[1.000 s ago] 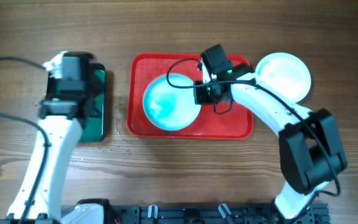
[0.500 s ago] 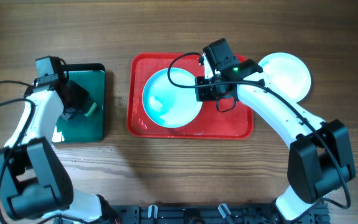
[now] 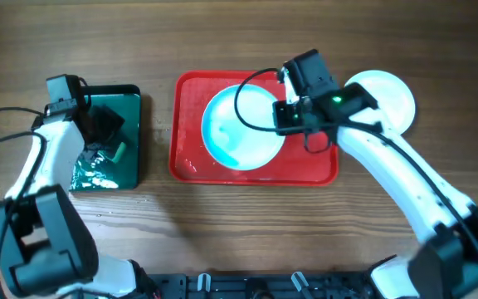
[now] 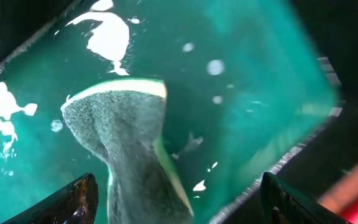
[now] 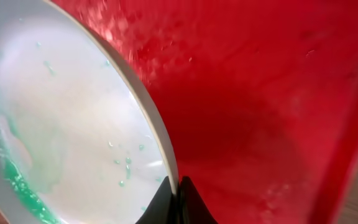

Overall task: Clean dirty plates on tray and stack at the side
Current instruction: 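Drop the sponge into the water tray with the left gripper, then lift the plate with the right gripper and stack it on the right pile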

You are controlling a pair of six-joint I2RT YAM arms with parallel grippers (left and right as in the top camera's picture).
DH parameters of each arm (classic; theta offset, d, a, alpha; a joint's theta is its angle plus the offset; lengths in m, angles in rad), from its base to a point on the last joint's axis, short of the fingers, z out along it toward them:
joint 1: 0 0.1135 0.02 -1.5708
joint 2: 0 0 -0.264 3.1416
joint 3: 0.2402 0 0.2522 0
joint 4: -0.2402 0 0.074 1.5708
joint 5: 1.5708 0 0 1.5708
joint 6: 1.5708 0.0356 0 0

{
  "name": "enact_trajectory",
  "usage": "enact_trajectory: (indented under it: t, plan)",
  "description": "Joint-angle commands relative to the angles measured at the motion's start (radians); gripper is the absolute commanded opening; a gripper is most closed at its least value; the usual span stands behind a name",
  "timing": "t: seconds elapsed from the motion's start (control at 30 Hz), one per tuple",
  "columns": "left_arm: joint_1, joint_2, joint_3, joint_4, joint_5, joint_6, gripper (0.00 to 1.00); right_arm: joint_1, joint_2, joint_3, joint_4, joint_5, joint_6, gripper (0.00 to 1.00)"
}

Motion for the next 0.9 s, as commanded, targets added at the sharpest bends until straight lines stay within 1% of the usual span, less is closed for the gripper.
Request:
enact_trajectory:
  t: [0.0,0.13,0.23,0.37,0.5,0.57,0.63,0.73,0.8,0.87]
  plan:
    - [0.008,-0.111,-0.003,0.002,0.082,0.001,1.0,-0.004,-0.127,0.021,0.007,0.16,-0.083,0.04]
    - [0.008,-0.127,-0.003,0.002,0.083,0.001,1.0,-0.002,-0.194,0.021,-0.001,0.36,-0.129,0.04]
    - [0.008,-0.125,-0.003,0.002,0.083,0.001,1.0,-0.002,-0.205,0.021,0.005,0.503,-0.166,0.04]
    - [0.008,-0.125,-0.003,0.002,0.083,0.001,1.0,0.008,-0.201,0.021,0.009,0.603,-0.241,0.04]
    - [0.008,-0.125,-0.003,0.002,0.083,0.001,1.0,0.092,-0.201,0.021,0.013,0.683,-0.246,0.04]
    - [0.008,-0.125,-0.003,0.002,0.083,0.001,1.0,0.145,-0.201,0.021,0.018,0.76,-0.246,0.04]
    - [0.008,-0.125,-0.003,0.002,0.083,0.001,1.0,0.209,-0.201,0.021,0.034,0.886,-0.265,0.05]
    - [0.008,-0.125,-0.003,0.002,0.083,0.001,1.0,0.301,-0.196,0.021,0.122,1.077,-0.394,0.04]
    - [0.008,-0.125,-0.003,0.002,0.083,0.001,1.0,0.359,-0.183,0.021,0.232,1.183,-0.523,0.04]
    - [0.008,-0.125,-0.003,0.002,0.083,0.001,1.0,0.397,-0.169,0.021,0.315,1.239,-0.606,0.04]
